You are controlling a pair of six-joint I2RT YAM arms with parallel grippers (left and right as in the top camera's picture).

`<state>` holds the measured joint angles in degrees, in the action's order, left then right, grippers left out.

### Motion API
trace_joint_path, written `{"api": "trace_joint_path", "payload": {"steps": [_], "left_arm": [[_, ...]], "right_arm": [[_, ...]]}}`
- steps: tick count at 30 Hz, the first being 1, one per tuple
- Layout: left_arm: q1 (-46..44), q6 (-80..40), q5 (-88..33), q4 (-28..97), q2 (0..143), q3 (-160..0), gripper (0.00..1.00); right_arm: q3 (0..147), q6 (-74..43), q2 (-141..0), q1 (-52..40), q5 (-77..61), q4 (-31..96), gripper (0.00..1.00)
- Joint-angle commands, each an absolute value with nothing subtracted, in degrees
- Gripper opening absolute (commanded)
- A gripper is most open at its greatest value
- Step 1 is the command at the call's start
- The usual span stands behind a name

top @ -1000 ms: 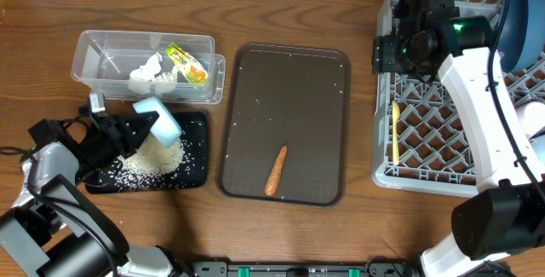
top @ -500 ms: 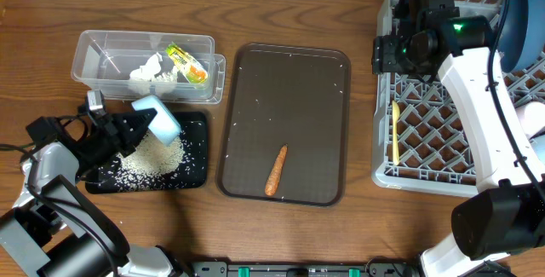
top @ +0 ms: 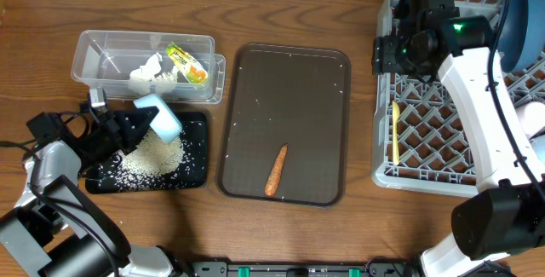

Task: Sort waste into correct bins and load items into the dishwasher rack
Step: 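Carry the bowl left and tip the rice onto the black tray, then bring the empty bowl back and set it on the brown tray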

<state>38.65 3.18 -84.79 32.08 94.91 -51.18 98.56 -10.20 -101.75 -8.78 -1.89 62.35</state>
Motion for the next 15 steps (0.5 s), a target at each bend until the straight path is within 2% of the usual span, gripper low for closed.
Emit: {"api": "trace_joint_path", "payload": {"steps": [1, 6, 12, 15], "left_arm": [[38.30, -1.85, -80.55, 32.93, 93.73, -51.99, 0.06], [35.92, -2.44, -75.16, 33.95, 90.63, -52.16, 0.06], [28.18, -8.16, -60.73, 33.87, 79.88, -53.93, 0.06], [21.50, -12.10, -49.15, 32.80, 74.83, -55.75, 0.06]], "right_arm": [[98.50, -9.78, -102.02, -9.08, -1.52, 62.50, 0.74], [98.50, -9.80, -102.02, -9.08, -1.52, 62.43, 0.74], [98.50, -9.78, -102.02, -9.06, -1.52, 62.08, 0.74], [98.50, -9.78, -102.02, -9.06, -1.52, 62.02, 0.74]]}}
